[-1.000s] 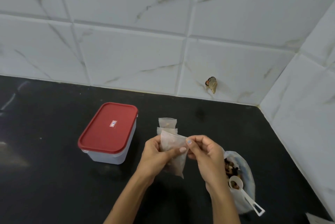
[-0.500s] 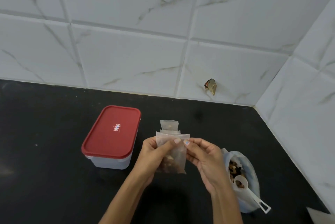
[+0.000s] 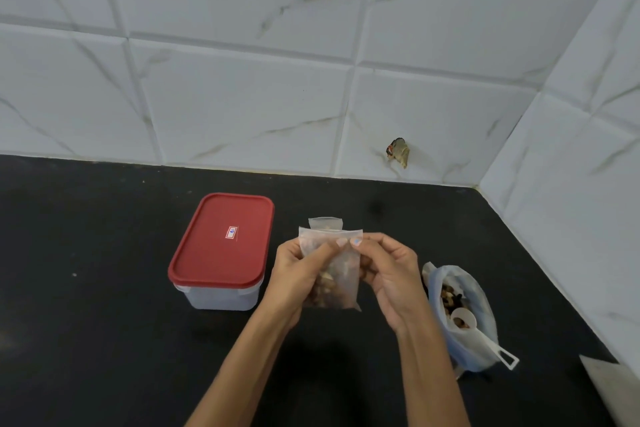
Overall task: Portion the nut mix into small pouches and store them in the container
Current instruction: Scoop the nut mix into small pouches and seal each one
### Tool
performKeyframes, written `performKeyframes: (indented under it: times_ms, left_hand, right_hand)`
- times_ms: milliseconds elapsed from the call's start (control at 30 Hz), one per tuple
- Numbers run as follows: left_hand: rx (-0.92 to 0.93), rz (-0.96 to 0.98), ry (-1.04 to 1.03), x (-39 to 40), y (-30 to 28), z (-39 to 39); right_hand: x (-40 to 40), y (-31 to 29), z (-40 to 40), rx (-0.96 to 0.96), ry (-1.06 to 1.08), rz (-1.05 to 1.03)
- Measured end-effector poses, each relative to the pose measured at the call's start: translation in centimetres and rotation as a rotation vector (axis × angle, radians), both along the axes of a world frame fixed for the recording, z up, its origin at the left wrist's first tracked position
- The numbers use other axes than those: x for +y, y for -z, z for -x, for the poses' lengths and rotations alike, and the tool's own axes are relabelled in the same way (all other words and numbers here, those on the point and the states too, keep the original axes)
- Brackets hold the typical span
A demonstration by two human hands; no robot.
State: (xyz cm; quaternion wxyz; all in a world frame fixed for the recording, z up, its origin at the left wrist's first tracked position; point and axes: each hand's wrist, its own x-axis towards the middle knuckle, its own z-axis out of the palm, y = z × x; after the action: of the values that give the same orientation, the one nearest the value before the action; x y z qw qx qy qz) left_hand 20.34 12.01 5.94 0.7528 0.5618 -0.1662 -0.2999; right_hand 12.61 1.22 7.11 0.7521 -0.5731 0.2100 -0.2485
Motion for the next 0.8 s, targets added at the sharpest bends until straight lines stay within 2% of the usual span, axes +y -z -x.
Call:
performKeyframes:
  times_ms: [367,700,800]
  left_hand:
    - [-0.002,-0.019,-0.025,-1.3,1.0,-0.6]
    - [-0.046,-0.047,0.001,-1.9,1.7,-1.9]
    - [-0.027,-0.052,-0.004,-1.9,1.6,-2.2]
  right_hand:
    - [-1.0,1.4,-0.8,0.019,0.06,0.022]
    - [-1.4,2.6,-1.7,0.028,0.019,-0.153]
    - [-1.4,2.7,-2.0,0.074,0.027,-0.135]
